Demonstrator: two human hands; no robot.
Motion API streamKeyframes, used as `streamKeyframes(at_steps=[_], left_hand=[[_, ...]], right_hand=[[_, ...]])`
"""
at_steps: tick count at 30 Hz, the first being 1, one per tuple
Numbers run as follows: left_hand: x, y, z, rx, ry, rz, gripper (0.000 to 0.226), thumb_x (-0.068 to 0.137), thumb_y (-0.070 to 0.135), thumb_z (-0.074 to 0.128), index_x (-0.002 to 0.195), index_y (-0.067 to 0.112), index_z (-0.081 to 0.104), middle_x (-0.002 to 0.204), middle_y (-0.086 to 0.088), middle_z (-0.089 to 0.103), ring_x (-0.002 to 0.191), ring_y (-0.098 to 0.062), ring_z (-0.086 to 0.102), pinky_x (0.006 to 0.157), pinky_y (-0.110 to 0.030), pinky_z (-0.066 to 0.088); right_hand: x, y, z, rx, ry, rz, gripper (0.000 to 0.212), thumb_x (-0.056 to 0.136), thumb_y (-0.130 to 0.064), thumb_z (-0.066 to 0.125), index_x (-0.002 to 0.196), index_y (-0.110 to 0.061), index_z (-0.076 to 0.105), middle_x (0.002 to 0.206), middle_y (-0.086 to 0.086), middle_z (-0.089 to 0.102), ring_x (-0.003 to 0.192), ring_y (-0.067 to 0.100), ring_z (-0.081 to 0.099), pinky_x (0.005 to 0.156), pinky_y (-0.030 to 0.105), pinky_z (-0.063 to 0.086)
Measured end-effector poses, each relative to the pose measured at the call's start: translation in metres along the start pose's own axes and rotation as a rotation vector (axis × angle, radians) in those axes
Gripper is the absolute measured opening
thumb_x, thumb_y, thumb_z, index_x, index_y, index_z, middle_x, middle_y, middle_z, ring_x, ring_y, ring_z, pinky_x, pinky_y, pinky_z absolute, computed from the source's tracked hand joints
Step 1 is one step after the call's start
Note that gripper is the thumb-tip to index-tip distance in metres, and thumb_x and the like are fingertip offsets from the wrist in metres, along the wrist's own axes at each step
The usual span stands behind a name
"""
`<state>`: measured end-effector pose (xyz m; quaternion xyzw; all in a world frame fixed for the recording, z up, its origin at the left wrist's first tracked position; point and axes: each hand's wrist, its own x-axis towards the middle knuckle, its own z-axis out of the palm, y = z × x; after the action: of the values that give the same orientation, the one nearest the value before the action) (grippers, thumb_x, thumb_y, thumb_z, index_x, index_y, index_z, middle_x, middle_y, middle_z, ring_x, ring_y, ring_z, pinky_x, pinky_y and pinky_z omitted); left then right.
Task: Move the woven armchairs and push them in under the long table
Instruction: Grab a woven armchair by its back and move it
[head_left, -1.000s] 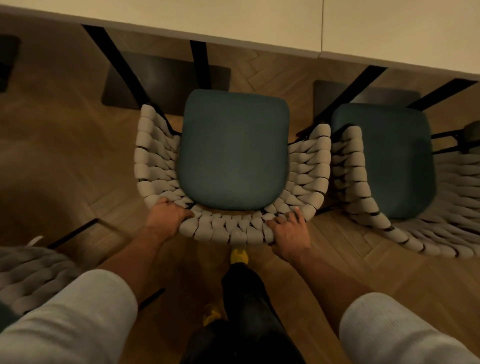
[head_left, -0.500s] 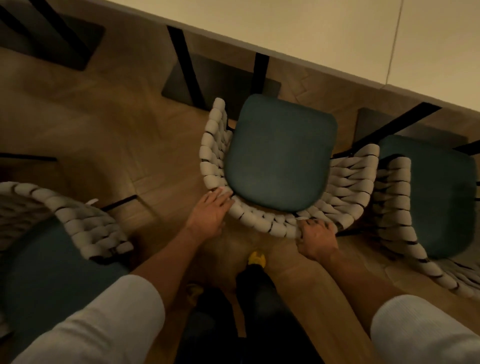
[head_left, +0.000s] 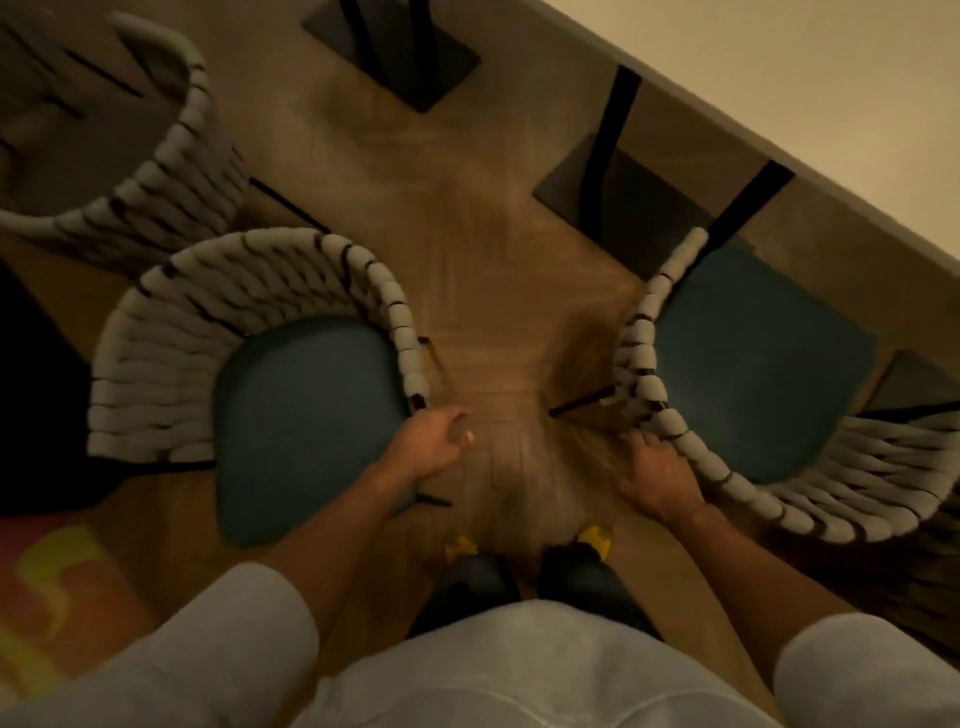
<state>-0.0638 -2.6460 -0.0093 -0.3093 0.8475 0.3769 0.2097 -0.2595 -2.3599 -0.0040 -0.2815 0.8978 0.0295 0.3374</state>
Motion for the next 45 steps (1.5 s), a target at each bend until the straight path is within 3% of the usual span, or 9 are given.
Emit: streamKeyframes(at_steps=[6, 12, 17, 24, 27, 32, 36, 41, 45], left_hand=[[-0.055, -0.087, -0.007, -0.195, 0.129, -0.147, 0.039, 0.096, 0.033, 0.064, 0.134, 0.024, 0.063, 0.131, 0.003, 0.068, 0.119, -0.017, 0.064, 0.103, -0.032, 0.050], [-0.080, -0.139, -0.009, -0.288, 0.211, -0.260, 0.037, 0.097, 0.026, 0.066, 0.133, 0.016, 0.065, 0.130, 0.000, 0.069, 0.120, -0.017, 0.064, 0.105, -0.029, 0.047], [-0.072, -0.159, -0.002, -0.351, 0.234, -0.357, 0.035, 0.093, 0.028, 0.069, 0.127, 0.017, 0.068, 0.123, 0.000, 0.073, 0.116, -0.017, 0.068, 0.102, -0.034, 0.051], [-0.003, -0.142, -0.041, -0.353, 0.191, -0.440, 0.036, 0.091, 0.035, 0.066, 0.123, 0.018, 0.070, 0.117, -0.001, 0.075, 0.113, -0.019, 0.068, 0.105, -0.032, 0.048], [0.044, -0.122, -0.077, -0.289, 0.205, -0.438, 0.032, 0.096, 0.028, 0.066, 0.125, 0.016, 0.069, 0.120, -0.003, 0.074, 0.116, -0.020, 0.067, 0.104, -0.027, 0.045], [0.131, -0.067, -0.150, -0.209, 0.146, -0.423, 0.026, 0.097, 0.033, 0.062, 0.121, 0.028, 0.071, 0.120, 0.000, 0.073, 0.113, -0.022, 0.066, 0.101, -0.038, 0.051], [0.190, -0.027, -0.202, -0.288, 0.154, -0.395, 0.028, 0.097, 0.041, 0.056, 0.122, 0.034, 0.067, 0.116, 0.000, 0.068, 0.106, -0.022, 0.065, 0.093, -0.046, 0.056], [0.229, -0.003, -0.238, -0.396, 0.178, -0.418, 0.024, 0.097, 0.042, 0.060, 0.119, 0.034, 0.066, 0.117, 0.006, 0.069, 0.110, -0.016, 0.063, 0.096, -0.044, 0.054], [0.240, -0.018, -0.250, -0.476, 0.225, -0.465, 0.021, 0.099, 0.035, 0.061, 0.118, 0.030, 0.068, 0.118, 0.005, 0.070, 0.111, -0.015, 0.064, 0.097, -0.041, 0.054]], right_hand=[[0.018, -0.092, -0.001, -0.009, -0.012, -0.156, 0.056, 0.094, -0.049, 0.054, 0.145, -0.027, 0.048, 0.146, 0.006, 0.053, 0.128, 0.030, 0.054, 0.103, 0.047, 0.050], [0.037, -0.151, -0.009, -0.082, -0.031, -0.237, 0.055, 0.094, -0.045, 0.059, 0.141, -0.017, 0.052, 0.141, 0.011, 0.055, 0.125, 0.034, 0.054, 0.101, 0.046, 0.050], [0.066, -0.167, -0.026, -0.116, -0.030, -0.282, 0.049, 0.095, -0.043, 0.059, 0.134, -0.014, 0.053, 0.134, 0.014, 0.057, 0.121, 0.038, 0.055, 0.096, 0.046, 0.049], [0.144, -0.157, -0.061, -0.090, -0.058, -0.302, 0.047, 0.097, -0.042, 0.057, 0.131, -0.011, 0.054, 0.130, 0.016, 0.059, 0.120, 0.038, 0.055, 0.096, 0.046, 0.051], [0.184, -0.151, -0.087, -0.082, -0.130, -0.311, 0.055, 0.096, -0.045, 0.061, 0.139, -0.012, 0.052, 0.135, 0.015, 0.058, 0.125, 0.036, 0.054, 0.099, 0.044, 0.049], [0.254, -0.139, -0.152, -0.109, -0.215, -0.351, 0.058, 0.093, -0.044, 0.056, 0.144, -0.017, 0.051, 0.140, 0.012, 0.059, 0.125, 0.035, 0.058, 0.102, 0.042, 0.050], [0.317, -0.144, -0.214, -0.157, -0.268, -0.365, 0.057, 0.099, -0.039, 0.057, 0.149, -0.016, 0.046, 0.146, 0.013, 0.055, 0.132, 0.033, 0.053, 0.106, 0.039, 0.045], [0.371, -0.181, -0.278, -0.155, -0.273, -0.408, 0.052, 0.102, -0.035, 0.056, 0.148, -0.011, 0.047, 0.143, 0.013, 0.057, 0.131, 0.030, 0.052, 0.106, 0.032, 0.039], [0.401, -0.211, -0.305, -0.246, -0.315, -0.458, 0.050, 0.102, -0.039, 0.054, 0.147, -0.017, 0.050, 0.138, 0.008, 0.063, 0.128, 0.026, 0.055, 0.106, 0.030, 0.037]])
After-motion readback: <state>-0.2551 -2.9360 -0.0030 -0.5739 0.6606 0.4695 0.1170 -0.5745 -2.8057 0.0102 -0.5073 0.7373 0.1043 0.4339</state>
